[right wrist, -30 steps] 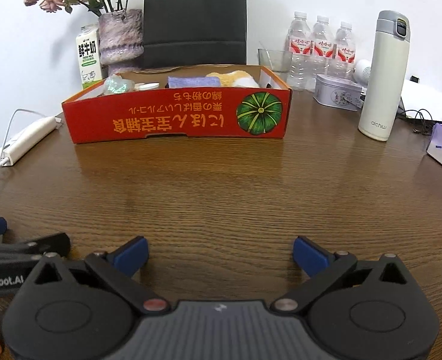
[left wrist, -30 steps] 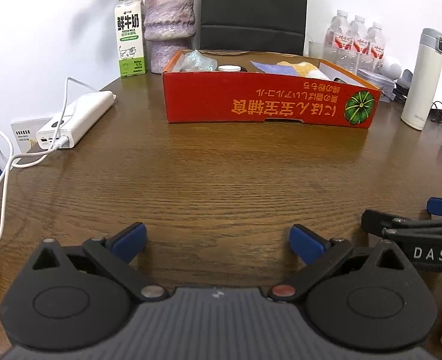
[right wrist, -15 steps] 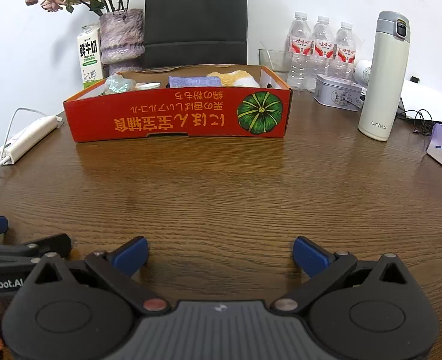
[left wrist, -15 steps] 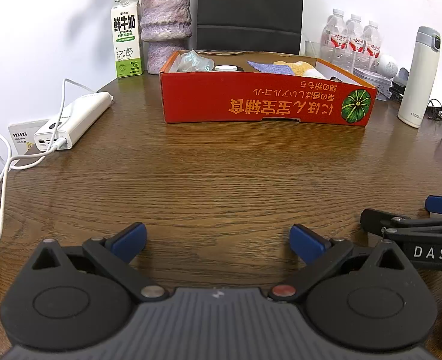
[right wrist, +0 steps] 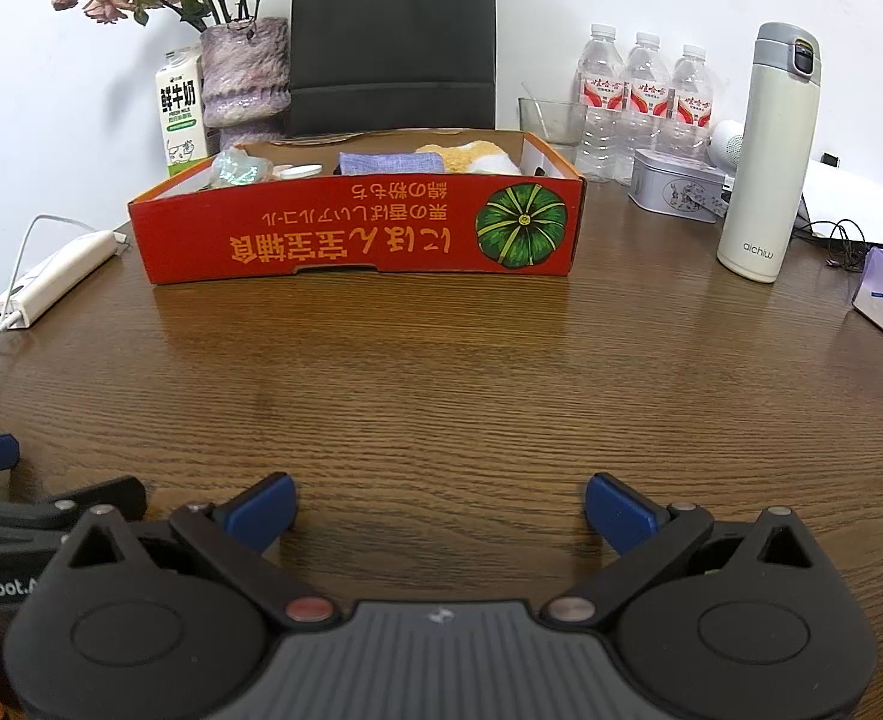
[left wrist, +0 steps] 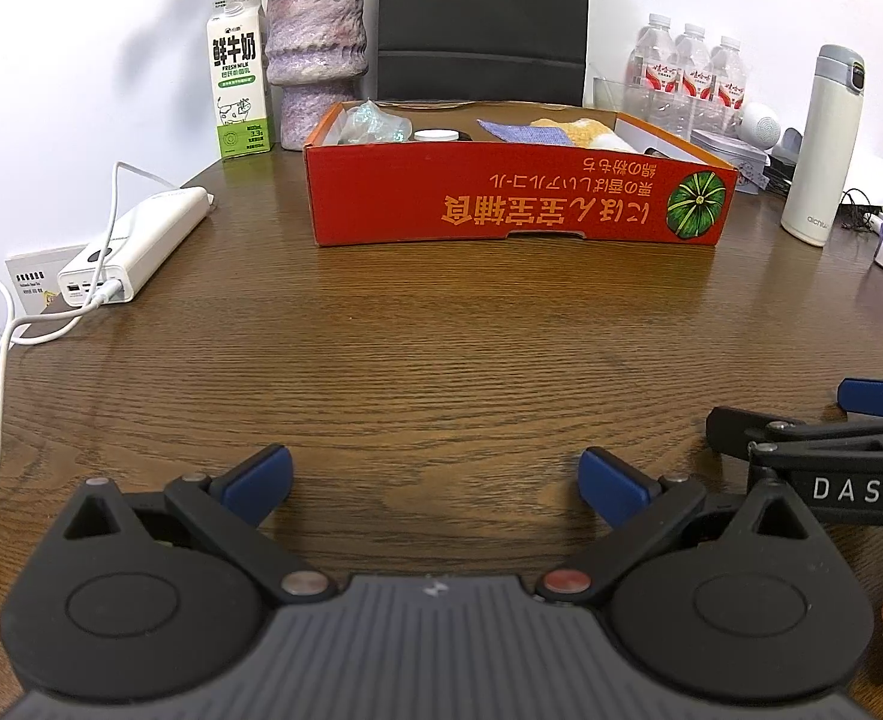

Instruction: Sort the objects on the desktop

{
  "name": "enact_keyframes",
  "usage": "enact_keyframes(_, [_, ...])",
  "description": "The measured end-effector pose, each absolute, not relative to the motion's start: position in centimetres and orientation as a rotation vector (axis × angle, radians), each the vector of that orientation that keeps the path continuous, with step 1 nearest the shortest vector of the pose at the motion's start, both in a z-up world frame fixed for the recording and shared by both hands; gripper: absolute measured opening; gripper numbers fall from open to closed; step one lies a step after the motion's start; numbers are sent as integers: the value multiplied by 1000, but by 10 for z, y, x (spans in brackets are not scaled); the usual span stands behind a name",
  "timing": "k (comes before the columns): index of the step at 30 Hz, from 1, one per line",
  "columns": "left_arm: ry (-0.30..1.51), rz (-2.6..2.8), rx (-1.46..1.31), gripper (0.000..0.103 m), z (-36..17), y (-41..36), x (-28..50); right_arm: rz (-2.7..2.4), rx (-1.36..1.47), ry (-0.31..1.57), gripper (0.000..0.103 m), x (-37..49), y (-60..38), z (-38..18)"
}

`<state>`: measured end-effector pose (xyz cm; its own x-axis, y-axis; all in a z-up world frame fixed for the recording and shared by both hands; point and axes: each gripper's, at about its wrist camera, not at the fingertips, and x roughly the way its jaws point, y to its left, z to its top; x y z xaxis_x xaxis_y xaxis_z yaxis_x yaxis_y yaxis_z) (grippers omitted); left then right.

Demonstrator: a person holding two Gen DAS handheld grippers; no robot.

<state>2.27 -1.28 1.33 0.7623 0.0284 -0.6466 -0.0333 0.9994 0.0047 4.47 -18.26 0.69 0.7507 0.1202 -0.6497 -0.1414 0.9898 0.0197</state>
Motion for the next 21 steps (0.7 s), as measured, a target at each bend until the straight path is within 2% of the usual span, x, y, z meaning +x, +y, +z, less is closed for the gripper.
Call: enact_keyframes(21, [702, 34, -9, 103, 13, -13, 23, 137, -29, 707, 103, 43, -183, 7])
